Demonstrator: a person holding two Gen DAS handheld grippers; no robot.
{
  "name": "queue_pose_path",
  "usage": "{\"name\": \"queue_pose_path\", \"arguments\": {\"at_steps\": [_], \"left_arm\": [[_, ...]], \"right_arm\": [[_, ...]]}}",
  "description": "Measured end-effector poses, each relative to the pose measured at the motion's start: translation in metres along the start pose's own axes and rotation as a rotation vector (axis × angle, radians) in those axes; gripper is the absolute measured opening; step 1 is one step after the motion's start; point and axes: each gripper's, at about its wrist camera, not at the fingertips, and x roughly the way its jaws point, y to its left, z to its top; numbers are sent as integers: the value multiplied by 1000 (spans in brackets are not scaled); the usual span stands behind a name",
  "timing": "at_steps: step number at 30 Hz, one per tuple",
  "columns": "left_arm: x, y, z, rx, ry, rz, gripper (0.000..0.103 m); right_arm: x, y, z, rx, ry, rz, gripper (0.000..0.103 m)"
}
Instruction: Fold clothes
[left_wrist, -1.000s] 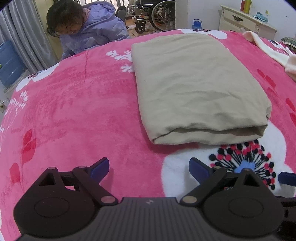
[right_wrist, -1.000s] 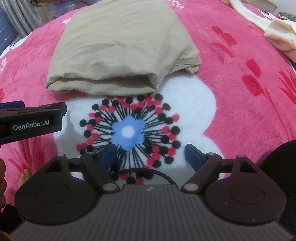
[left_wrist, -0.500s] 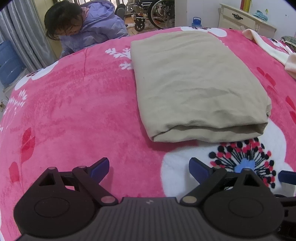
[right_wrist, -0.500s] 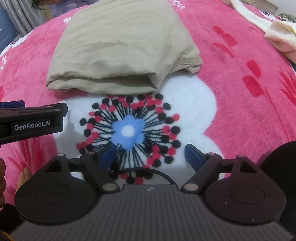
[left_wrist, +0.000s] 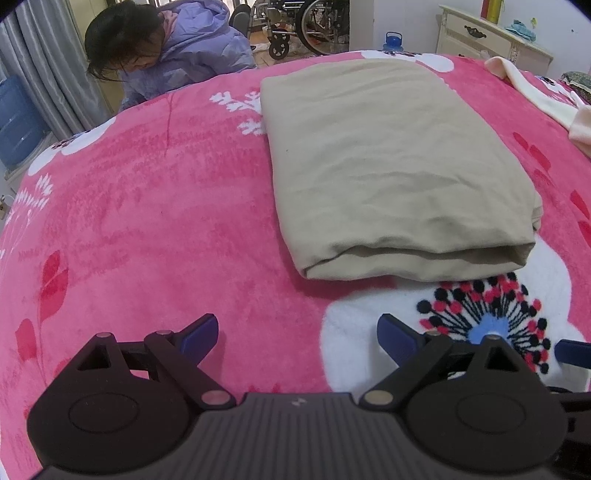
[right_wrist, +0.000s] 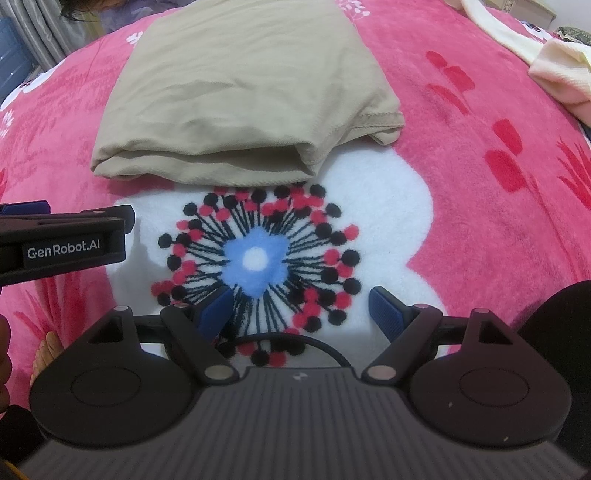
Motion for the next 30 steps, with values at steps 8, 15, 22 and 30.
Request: {"name": "queue_pose_path", "arguments": {"at_steps": [8,15,22,30], "left_arm": [[1,4,0,1,1,-3,94],[1,4,-1,2,2,-5,94],[2,4,0,2,5,-7,94],[1,4,-1,-2,4,-7,94]], "right_arm": [[0,1,-1,-1,-1,-2,81],[-1,3,-2,5,-2,-3,81],[1,3,0,7,-2,-2,81],[1,1,1,3,-1,-1,81]]}}
